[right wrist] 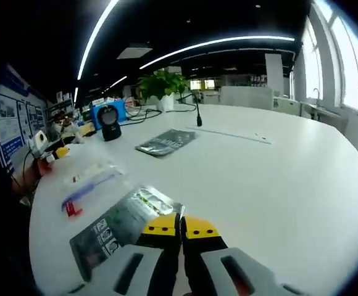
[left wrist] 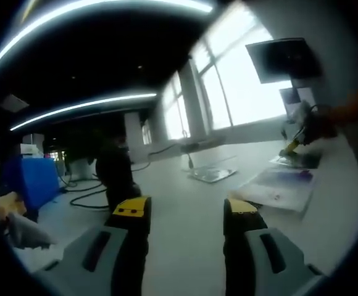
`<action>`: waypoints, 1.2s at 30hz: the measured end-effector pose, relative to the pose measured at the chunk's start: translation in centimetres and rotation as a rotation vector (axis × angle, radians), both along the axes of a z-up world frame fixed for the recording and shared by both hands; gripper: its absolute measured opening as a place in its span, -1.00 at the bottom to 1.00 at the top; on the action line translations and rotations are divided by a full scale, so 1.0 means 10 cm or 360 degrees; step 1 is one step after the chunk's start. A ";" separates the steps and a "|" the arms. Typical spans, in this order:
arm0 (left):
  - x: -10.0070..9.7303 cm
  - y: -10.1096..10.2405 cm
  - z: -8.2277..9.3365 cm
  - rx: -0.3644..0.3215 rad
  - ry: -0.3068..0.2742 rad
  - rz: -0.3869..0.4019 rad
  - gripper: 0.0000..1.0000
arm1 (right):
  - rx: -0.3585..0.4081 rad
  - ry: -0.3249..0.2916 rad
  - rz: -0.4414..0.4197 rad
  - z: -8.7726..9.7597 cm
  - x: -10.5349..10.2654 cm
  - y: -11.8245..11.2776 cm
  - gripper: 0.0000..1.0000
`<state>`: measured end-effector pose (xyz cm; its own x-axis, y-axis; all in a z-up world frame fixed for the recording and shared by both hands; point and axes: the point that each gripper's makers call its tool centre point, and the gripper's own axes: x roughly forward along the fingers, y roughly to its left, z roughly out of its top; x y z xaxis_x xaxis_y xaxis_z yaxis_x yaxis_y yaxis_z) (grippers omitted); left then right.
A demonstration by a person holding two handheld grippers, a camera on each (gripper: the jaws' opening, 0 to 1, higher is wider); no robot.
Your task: Clip sheet goods on table flip sheet goods clip sheet goods scan sheet goods put sheet goods back to table
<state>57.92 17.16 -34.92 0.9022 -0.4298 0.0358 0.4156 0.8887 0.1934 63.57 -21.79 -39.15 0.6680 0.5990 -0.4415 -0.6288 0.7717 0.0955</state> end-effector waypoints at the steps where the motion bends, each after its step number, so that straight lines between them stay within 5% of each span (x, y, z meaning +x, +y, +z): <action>1: 0.00 0.01 0.01 -0.0008 -0.0006 0.0008 -0.21 | 0.0016 -0.0012 0.0001 0.03 0.02 -0.01 -1.00; 11: -0.01 -0.02 -0.01 0.0041 -0.0013 -0.0006 -0.21 | 0.0105 -0.0031 -0.0056 0.11 0.03 0.10 -1.00; 17: -0.01 0.08 0.08 -0.0092 -0.0038 0.0027 -0.22 | 0.0068 -0.0066 -0.0027 0.31 -0.03 0.14 -1.00; 21: 0.07 0.02 -0.01 -0.0116 0.0054 -0.0012 -0.24 | 0.0314 -0.0084 -0.0014 0.53 0.04 0.23 -1.00; 23: 0.08 -0.01 0.00 -0.0108 0.0050 -0.0007 -0.25 | 0.0349 -0.0101 -0.0012 0.51 0.10 0.28 -1.00; 24: 0.07 0.00 -0.03 -0.0020 0.0031 -0.0011 -0.25 | 0.0350 -0.0084 0.0001 0.48 0.11 0.32 -1.00; 26: 0.05 -0.01 0.02 -0.0063 0.0005 -0.0007 -0.24 | 0.0304 -0.0087 0.0059 0.40 0.14 0.38 -1.00; 27: 0.05 -0.01 0.01 -0.0057 0.0005 -0.0006 -0.24 | 0.0252 0.0004 0.0032 0.30 0.15 0.39 -1.00; 30: 0.06 -0.01 -0.01 -0.0049 0.0022 0.0000 -0.24 | 0.0357 -0.0043 0.0139 0.40 0.08 0.55 -1.00; 32: 0.09 0.01 -0.02 -0.0042 0.0028 0.0013 -0.24 | 0.0191 -0.0041 0.0106 0.30 0.13 0.44 -1.00; 36: 0.06 -0.02 -0.05 -0.0032 0.0048 -0.0015 -0.24 | 0.0304 -0.0027 0.0068 0.34 0.18 0.34 -1.00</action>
